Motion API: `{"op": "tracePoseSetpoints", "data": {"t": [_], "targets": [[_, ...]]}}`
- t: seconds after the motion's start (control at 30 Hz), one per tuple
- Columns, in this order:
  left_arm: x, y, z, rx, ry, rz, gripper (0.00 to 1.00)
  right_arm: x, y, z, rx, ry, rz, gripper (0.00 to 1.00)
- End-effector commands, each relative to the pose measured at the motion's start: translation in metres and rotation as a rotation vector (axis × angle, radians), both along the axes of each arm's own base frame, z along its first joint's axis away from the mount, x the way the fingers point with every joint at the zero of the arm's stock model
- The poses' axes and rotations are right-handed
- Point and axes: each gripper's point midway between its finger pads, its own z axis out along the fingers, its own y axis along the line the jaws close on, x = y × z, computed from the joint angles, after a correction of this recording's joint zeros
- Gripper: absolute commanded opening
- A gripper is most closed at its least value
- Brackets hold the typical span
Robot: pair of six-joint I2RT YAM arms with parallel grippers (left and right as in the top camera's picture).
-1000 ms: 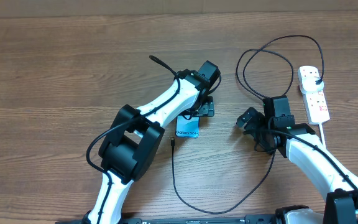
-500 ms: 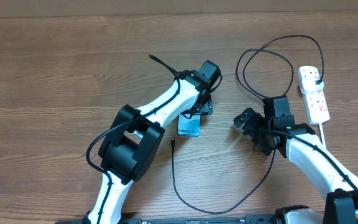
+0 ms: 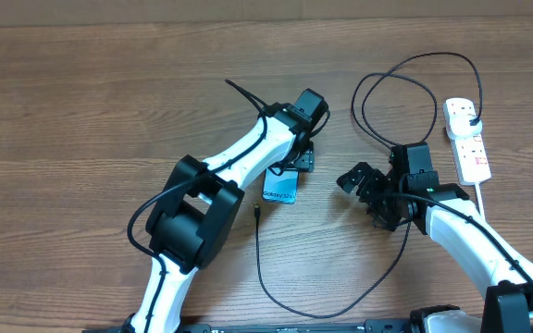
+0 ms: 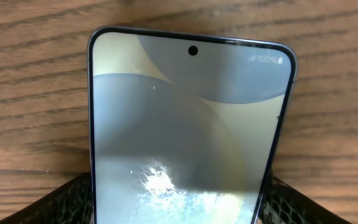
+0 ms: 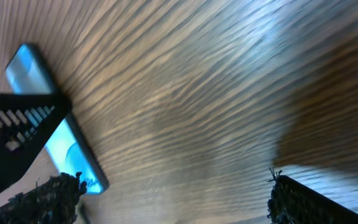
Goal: Plug charger to phone and switch on socket
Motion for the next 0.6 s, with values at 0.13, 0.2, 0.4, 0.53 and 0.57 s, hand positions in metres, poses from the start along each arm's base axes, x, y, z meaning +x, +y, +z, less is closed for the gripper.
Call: {"op": "tracePoseSetpoints", "data": {"t": [0.13,0.2,0.4,0.53,0.57], "targets": [[-0.075,0.008,-0.079,-0.190,0.451,-0.073,0.83,-0.002,0.031,0.020,0.115,-0.109,0.223,1.00],[-0.077,0.004,-0.073,-0.275,0.486,-0.098,0.83,-0.004,0.037,0.020,0.113,-0.115,0.253,1.00],[-0.079,-0.004,-0.054,-0.493,0.554,-0.154,0.84,-0.011,0.070,0.017,0.123,-0.138,0.366,1.00],[-0.081,-0.018,-0.036,-0.660,0.584,-0.184,0.84,-0.011,0.100,0.010,0.152,-0.160,0.428,1.00],[-0.082,-0.022,-0.032,-0.691,0.594,-0.186,0.84,-0.010,0.107,0.007,0.162,-0.160,0.428,1.00]]}}
